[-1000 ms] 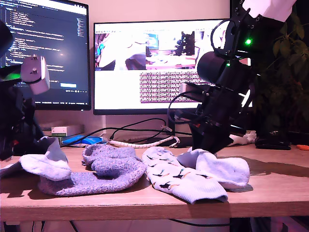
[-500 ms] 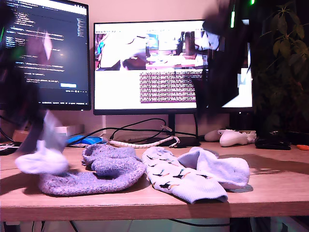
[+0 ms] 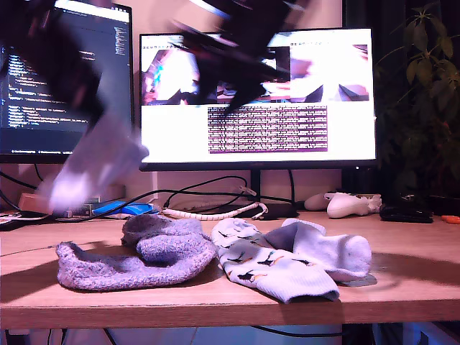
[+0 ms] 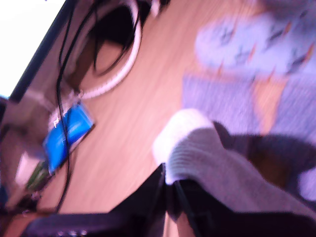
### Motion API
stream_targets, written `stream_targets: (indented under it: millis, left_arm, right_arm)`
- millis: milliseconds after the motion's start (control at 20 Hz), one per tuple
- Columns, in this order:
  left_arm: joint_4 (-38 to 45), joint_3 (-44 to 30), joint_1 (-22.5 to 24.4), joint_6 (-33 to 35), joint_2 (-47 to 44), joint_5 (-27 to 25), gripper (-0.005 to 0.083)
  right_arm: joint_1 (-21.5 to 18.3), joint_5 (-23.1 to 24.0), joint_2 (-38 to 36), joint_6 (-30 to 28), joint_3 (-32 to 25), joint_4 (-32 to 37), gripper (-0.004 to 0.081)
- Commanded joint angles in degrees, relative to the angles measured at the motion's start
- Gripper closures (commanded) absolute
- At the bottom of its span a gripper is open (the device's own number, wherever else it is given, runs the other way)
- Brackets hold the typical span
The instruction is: Pair up the socks based on colour and pattern, by placing them on top of one another
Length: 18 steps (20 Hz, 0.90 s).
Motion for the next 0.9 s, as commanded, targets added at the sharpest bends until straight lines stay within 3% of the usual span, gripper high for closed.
stream_targets:
  millis: [0,150,300,400,600,850]
  left_arm:
    - [-2.01,2.93,-0.13,-0.87,0.07,1.31,0.0794]
    - [-6.45,8.20,-0.13,-7.32,0.07,2.60,0.0794]
    - [-10.21,13.51,-0.13,-14.49,0.07,3.10,0.0794]
    - [-12.20,16.83,-0.11,-16.28,0.07,4.11,0.0795]
    - [-13.75,19.30,-0.07,-17.59,0.07,4.11,0.0794]
    - [-13.77,19.32,-0.07,-18.80,0.15,4.52,0.0794]
  right_arm:
    - [-1.31,-2.56,0.44,2.05,-0.55,1.05,0.0429]
    - [-2.16,-4.61,0.44,5.16,-0.55,1.01,0.0388]
    - [-2.14,-6.97,0.44,2.95,-0.55,0.83,0.0380]
    - [-2.16,-12.85,0.44,4.17,-0.55,1.11,0.0380]
    - [-3.39,-27.19,0.44,12.83,-0.55,5.53,0.0341]
    - [-3.32,-31.12,0.44,16.98,-0.55,9.75,0.0341]
